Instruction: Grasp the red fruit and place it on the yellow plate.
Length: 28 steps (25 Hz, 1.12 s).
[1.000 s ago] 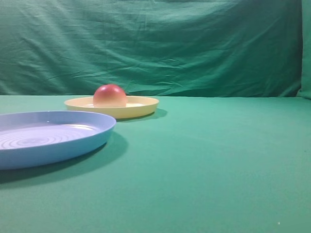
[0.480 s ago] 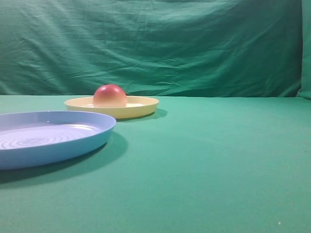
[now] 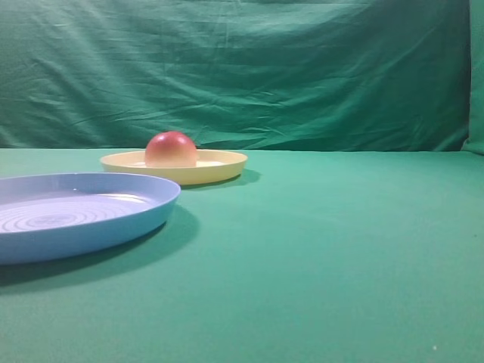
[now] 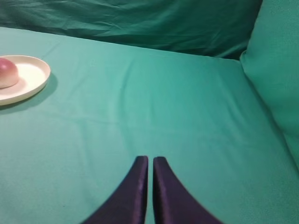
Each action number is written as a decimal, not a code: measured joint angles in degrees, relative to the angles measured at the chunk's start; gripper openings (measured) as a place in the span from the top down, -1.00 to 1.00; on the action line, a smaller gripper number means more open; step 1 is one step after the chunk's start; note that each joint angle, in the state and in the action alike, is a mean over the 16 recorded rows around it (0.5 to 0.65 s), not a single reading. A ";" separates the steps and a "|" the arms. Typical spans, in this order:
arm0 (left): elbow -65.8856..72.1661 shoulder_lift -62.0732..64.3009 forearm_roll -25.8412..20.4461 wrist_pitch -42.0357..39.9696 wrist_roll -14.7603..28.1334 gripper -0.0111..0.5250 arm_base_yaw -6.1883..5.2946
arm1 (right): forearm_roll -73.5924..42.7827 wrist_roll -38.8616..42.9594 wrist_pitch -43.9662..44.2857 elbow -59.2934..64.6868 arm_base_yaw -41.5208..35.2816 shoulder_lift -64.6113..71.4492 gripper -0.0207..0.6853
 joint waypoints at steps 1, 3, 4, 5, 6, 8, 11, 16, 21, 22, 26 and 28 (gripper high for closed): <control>0.00 0.00 0.00 0.00 0.00 0.37 0.00 | -0.01 -0.01 -0.39 1.36 -0.36 -1.19 0.94; 0.00 0.00 0.00 0.00 0.00 0.37 0.00 | -0.04 -0.02 -1.05 3.70 -0.85 -3.18 0.94; 0.00 0.00 0.00 0.00 0.00 0.37 0.00 | -0.06 -0.02 -1.32 4.71 -0.99 -3.97 0.94; 0.00 0.00 0.00 0.00 0.00 0.37 0.00 | -0.06 -0.03 -1.56 5.61 -1.08 -4.62 0.94; 0.00 0.00 0.00 0.00 0.00 0.37 0.00 | -0.06 -0.04 -1.78 6.38 -1.14 -5.16 0.94; 0.00 0.00 0.00 0.00 0.00 0.37 0.00 | -0.06 -0.05 -2.12 7.62 -1.19 -5.86 0.94; 0.00 0.00 0.00 0.00 0.00 0.37 0.00 | -0.06 -0.07 -2.45 8.74 -1.20 -6.23 0.94; 0.00 0.00 0.00 0.00 0.00 0.37 0.00 | -0.06 -0.07 -2.73 9.14 -1.20 -6.32 0.94; 0.00 0.00 0.00 0.00 0.00 0.37 0.00 | -0.05 -0.07 -2.80 9.18 -1.20 -6.33 0.94; 0.00 0.00 0.00 0.00 0.00 0.37 0.00 | -0.04 -0.07 -2.81 9.18 -1.20 -6.33 0.94; 0.00 0.00 0.00 0.00 0.00 0.37 0.00 | -0.01 -0.07 -2.83 9.21 -1.20 -6.33 0.94; 0.00 0.00 0.00 0.00 0.00 0.37 0.00 | 0.00 -0.07 -2.83 9.21 -1.20 -6.33 0.94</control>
